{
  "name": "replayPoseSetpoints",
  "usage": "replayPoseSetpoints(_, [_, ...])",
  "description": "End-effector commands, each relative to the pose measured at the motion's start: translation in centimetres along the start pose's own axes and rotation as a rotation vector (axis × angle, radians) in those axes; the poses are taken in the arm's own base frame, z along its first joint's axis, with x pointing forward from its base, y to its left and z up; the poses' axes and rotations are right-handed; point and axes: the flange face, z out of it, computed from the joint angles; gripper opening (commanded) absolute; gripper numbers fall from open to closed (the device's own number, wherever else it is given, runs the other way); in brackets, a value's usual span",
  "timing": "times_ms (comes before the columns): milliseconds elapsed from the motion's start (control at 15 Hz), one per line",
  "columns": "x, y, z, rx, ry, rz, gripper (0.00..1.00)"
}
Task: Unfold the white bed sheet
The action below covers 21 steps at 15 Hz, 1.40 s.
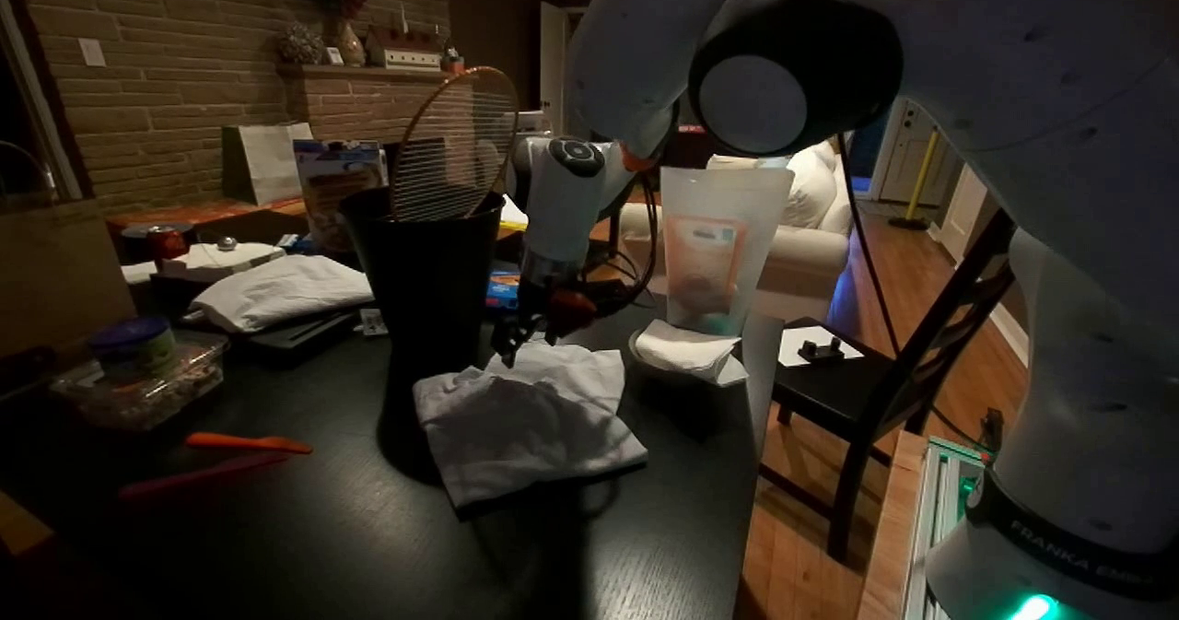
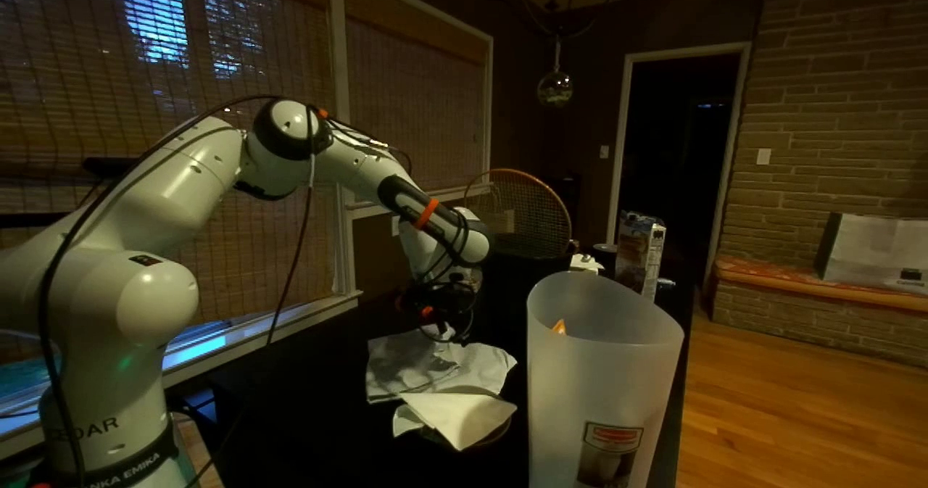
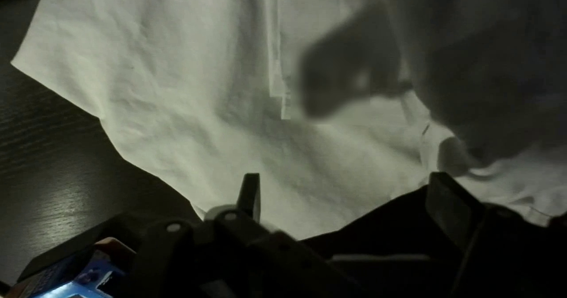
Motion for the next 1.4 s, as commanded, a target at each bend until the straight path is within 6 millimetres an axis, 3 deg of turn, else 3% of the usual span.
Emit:
replayPoseSetpoints(0, [-1.5, 0.8, -1.2, 0.045, -0.031, 0.091, 0.78])
replayPoseSetpoints(67, [-1.9, 1.2, -1.4, 0.045, -0.038, 0.104, 0.81])
replayPoseSetpoints(133, [-2.3, 1.7, -1.2, 0.046, -0.045, 0.12, 0.75])
replayPoseSetpoints(267, [-2.8, 2.9, -1.4, 0.053, -0.058, 0.155, 0.54])
replayPoseSetpoints(333, [-2.9, 3.3, -1.3, 0.055, -0.06, 0.167, 0.51])
replayPoseSetpoints(467, [-3.1, 3.9, -0.6, 0.058, -0.047, 0.194, 0.35])
replayPoseSetpoints(533, [-3.2, 4.0, -0.1, 0.06, -0.044, 0.207, 0.4])
replayPoseSetpoints(600, [-3.3, 4.1, 0.4, 0.061, -0.047, 0.214, 0.33])
replayPoseSetpoints(733, [-3.4, 4.1, 1.3, 0.062, -0.04, 0.228, 0.36])
replayPoseSetpoints(800, [-3.5, 4.0, 1.6, 0.067, -0.04, 0.234, 0.29])
replayPoseSetpoints(1067, [-3.4, 3.7, 2.5, 0.073, -0.025, 0.242, 0.33])
replayPoseSetpoints(1133, [-3.3, 3.6, 2.7, 0.071, -0.023, 0.245, 0.39])
replayPoseSetpoints(1333, [-3.3, 3.8, 3.2, 0.066, -0.024, 0.246, 0.38])
